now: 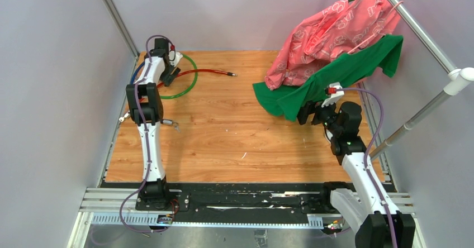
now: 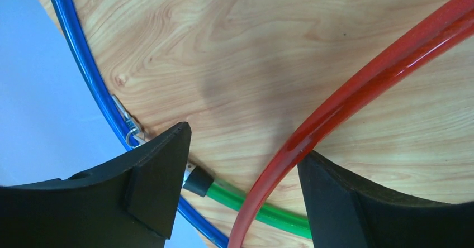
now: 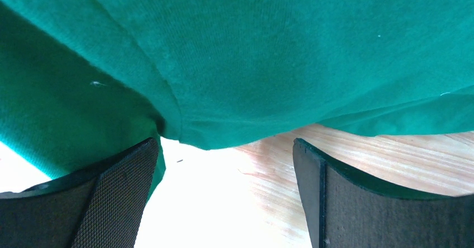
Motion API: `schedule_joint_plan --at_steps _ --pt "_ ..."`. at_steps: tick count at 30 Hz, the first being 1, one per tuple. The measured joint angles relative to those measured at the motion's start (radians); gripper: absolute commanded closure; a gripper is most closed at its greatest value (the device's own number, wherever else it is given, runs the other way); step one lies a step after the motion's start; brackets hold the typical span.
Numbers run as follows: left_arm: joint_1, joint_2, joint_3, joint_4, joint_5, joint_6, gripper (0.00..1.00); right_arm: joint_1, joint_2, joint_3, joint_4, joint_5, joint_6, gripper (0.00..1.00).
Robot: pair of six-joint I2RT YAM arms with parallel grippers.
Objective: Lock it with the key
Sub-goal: Pick up the lock from the center of the board.
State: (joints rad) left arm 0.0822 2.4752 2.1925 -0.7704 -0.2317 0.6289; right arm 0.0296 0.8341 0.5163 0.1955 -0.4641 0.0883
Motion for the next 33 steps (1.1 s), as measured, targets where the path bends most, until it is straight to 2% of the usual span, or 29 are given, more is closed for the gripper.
schedule_joint_plan --at_steps 2,4,8,12,18,24,27,33 --pt "0.001 0.006 0.015 -0.006 0.023 0.0 0.24 0.001 0.006 0.0 -0.003 0.0 -0.001 0.07" --pt "0.004 0.01 0.026 -0.022 0.077 -0.001 0.32 0.001 0.011 0.0 -0.006 -0.001 -0.001 0.07" --pt "0.011 0.01 0.027 -0.055 0.191 0.002 0.61 0.003 0.018 0.0 -0.011 -0.006 -0.001 0.07" --pt "0.011 0.009 0.019 -0.087 0.273 0.019 1.0 0.003 0.021 0.005 -0.02 -0.015 -0.001 0.07" --pt "0.008 -0.003 0.003 -0.093 0.291 0.043 1.0 0.004 0.02 0.017 -0.032 -0.026 -0.001 0.07" --pt "0.004 -0.08 -0.055 -0.121 0.311 -0.021 1.0 0.01 0.01 0.019 -0.046 -0.035 0.0 0.07" --pt "-0.012 -0.218 -0.119 -0.15 0.32 -0.038 1.0 0.012 -0.011 0.04 -0.072 -0.05 0.002 0.07" --pt "-0.122 -0.631 -0.248 -0.148 0.333 -0.037 1.0 0.02 -0.094 0.111 -0.113 -0.165 0.024 0.07"
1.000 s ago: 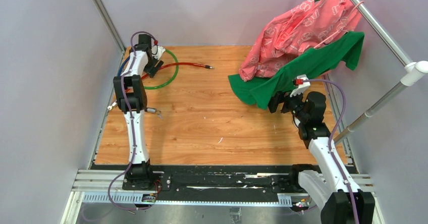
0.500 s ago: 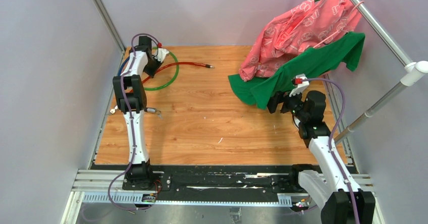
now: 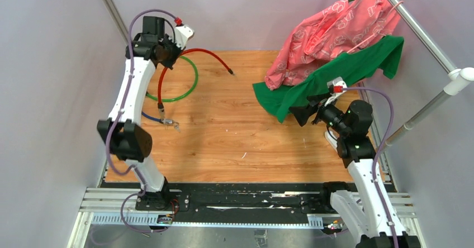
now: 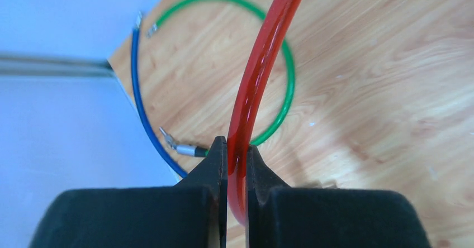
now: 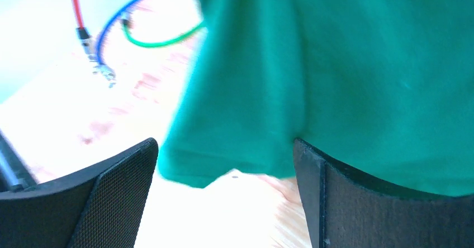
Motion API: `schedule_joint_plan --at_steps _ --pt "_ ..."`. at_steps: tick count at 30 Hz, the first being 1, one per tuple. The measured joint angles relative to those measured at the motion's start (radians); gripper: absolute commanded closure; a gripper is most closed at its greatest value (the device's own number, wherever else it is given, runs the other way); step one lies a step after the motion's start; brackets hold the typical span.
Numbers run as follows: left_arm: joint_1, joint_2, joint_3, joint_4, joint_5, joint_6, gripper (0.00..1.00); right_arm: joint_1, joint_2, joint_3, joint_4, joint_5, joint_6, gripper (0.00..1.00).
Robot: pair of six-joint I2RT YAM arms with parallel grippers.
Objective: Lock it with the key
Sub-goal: Pick up the lock from the center of the board.
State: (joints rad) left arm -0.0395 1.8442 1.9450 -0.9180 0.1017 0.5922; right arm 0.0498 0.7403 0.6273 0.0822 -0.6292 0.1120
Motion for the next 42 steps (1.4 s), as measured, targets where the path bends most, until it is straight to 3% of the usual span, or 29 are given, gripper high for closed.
schedule_joint_plan --at_steps 7,14,19,23,25,29,34,36,37,42 --pt "-0.115 -0.297 -0.046 -0.063 0.064 0.006 1.0 0.047 -0.042 0.127 -0.031 -0.21 0.064 0.07" --pt "-0.361 -0.428 -0.12 -0.196 0.081 0.024 1.0 0.269 -0.029 0.273 -0.061 -0.356 0.105 0.05" --pt "-0.476 -0.498 -0.13 -0.286 0.062 0.027 1.0 0.428 0.004 0.365 -0.1 -0.252 0.101 0.11" --pt "-0.54 -0.541 -0.141 -0.334 0.036 0.028 1.0 0.462 0.126 0.563 -0.242 -0.116 0.077 0.15" --pt "-0.547 -0.552 -0.141 -0.349 0.035 0.025 1.0 0.469 0.197 0.653 -0.314 -0.055 0.055 0.12" --pt "-0.547 -0.57 -0.141 -0.361 0.058 0.01 1.0 0.524 0.276 0.642 -0.352 -0.024 0.031 0.05" --pt "-0.552 -0.593 -0.149 -0.364 0.095 -0.002 1.0 0.602 0.38 0.58 -0.357 -0.034 -0.009 0.06" --pt "-0.552 -0.607 -0.161 -0.365 0.102 -0.001 1.0 0.61 0.41 0.553 -0.358 -0.02 -0.029 0.14" --pt "-0.552 -0.614 -0.166 -0.365 0.105 -0.002 1.0 0.611 0.417 0.538 -0.359 -0.009 -0.037 0.23" --pt "-0.552 -0.636 -0.174 -0.381 0.126 -0.002 1.0 0.612 0.422 0.465 -0.344 0.004 -0.053 0.83"
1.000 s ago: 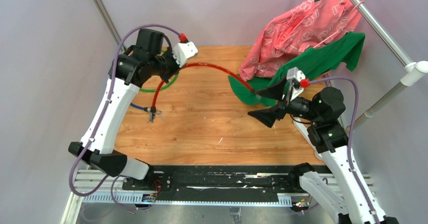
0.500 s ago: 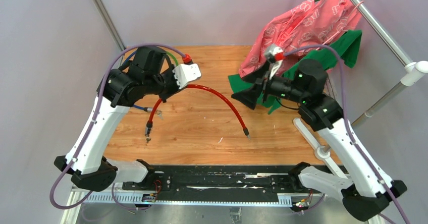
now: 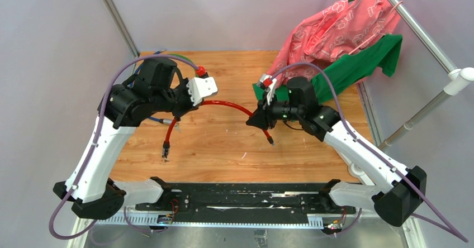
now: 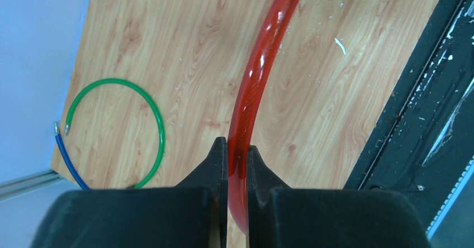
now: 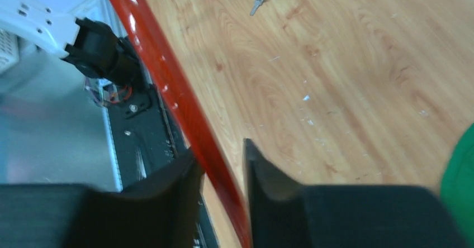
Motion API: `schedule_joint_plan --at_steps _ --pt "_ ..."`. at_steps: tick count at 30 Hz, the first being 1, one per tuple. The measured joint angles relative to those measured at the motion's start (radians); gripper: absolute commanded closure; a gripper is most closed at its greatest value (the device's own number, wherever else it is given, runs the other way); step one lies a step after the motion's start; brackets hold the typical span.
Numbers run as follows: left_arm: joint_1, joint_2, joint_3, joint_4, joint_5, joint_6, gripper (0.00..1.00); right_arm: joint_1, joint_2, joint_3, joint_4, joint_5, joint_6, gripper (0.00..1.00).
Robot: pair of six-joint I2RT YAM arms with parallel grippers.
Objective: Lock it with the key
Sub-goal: Pick up the lock from the center of the board.
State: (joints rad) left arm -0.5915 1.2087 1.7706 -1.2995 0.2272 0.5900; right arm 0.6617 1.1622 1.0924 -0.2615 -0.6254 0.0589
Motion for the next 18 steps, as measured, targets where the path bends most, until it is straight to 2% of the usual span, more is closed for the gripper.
schedule_joint_plan --at_steps 2,3,4,6,8,11,18 --pt "0.0 -0.004 -0.003 -0.005 0.001 -0.008 1.0 0.001 -0.002 -0.024 0.016 -0.004 -0.003 1.0" --pt "0.0 -0.005 -0.008 -0.003 0.0 -0.014 1.0 0.002 -0.003 -0.037 0.029 -0.005 0.006 1.0" --pt "0.0 -0.005 -0.015 -0.004 0.0 -0.02 0.9 0.004 -0.007 -0.049 0.032 -0.011 0.018 1.0" --pt "0.0 -0.002 -0.038 -0.005 0.0 -0.028 0.51 0.007 -0.017 -0.068 0.038 -0.005 0.032 1.0" --pt "0.0 0.008 -0.063 -0.003 0.0 -0.034 0.35 0.007 -0.028 -0.083 0.045 0.019 0.052 1.0" --pt "0.0 0.027 -0.116 0.002 0.008 -0.044 0.27 0.007 -0.056 -0.118 0.072 0.059 0.076 1.0" --pt "-0.001 0.062 -0.194 0.012 -0.03 -0.063 0.2 0.007 -0.077 -0.136 0.101 0.124 0.079 1.0"
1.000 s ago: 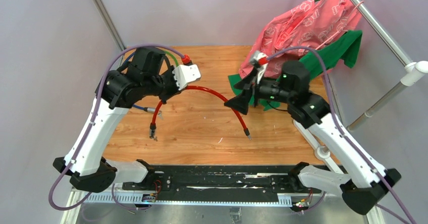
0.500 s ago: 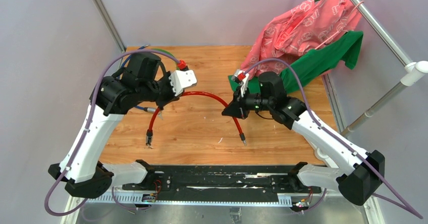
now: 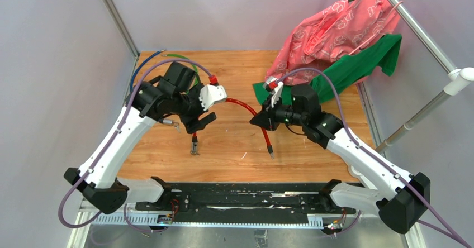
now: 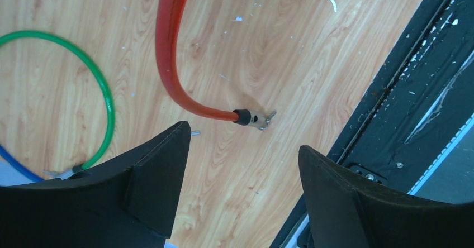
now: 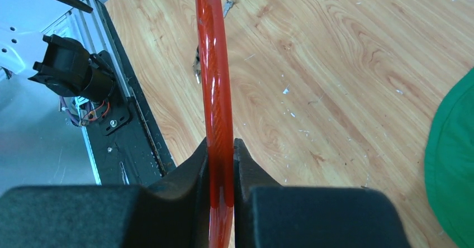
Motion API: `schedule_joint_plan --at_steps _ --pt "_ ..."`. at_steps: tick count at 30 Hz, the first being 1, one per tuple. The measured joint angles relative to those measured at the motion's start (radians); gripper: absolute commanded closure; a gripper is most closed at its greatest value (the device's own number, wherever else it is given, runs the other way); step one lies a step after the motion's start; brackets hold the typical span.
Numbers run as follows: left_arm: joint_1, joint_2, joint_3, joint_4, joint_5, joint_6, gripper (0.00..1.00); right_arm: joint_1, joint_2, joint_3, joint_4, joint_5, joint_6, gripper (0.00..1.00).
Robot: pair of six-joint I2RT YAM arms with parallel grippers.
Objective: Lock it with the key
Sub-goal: Pick up the lock from the center of the board.
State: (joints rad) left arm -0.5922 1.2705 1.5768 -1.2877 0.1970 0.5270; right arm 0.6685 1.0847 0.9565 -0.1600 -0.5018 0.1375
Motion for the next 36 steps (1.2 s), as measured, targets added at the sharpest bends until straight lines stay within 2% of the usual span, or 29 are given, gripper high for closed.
schedule_joint_plan --at_steps 4,10,14,17,20,25,29,36 --pt "0.0 -0.075 0.001 0.005 -0.045 -0.005 0.21 0.0 0.028 0.062 -0.027 -0.035 -0.052 1.0" --pt "0.0 -0.203 0.001 0.006 -0.169 -0.028 0.22 0.0 0.057 0.196 -0.09 -0.157 -0.219 1.0" --pt "0.002 -0.275 -0.01 0.013 -0.166 -0.008 0.21 0.0 0.057 0.233 -0.106 -0.232 -0.317 1.0" --pt "0.002 -0.355 -0.09 0.032 -0.103 0.007 0.19 0.0 0.057 0.239 -0.124 -0.278 -0.378 1.0" --pt "0.022 -0.459 -0.235 0.09 -0.019 0.011 0.19 0.0 0.057 0.244 -0.151 -0.319 -0.443 1.0" --pt "0.142 -0.597 -0.501 0.242 0.201 0.047 0.17 0.0 0.029 0.245 -0.174 -0.335 -0.504 1.0" --pt "0.161 -0.611 -0.616 0.305 0.328 0.045 0.19 0.0 -0.014 0.245 -0.182 -0.318 -0.528 1.0" --pt "0.204 -0.529 -0.71 0.356 0.575 0.115 0.19 0.0 -0.06 0.245 -0.178 -0.269 -0.535 1.0"
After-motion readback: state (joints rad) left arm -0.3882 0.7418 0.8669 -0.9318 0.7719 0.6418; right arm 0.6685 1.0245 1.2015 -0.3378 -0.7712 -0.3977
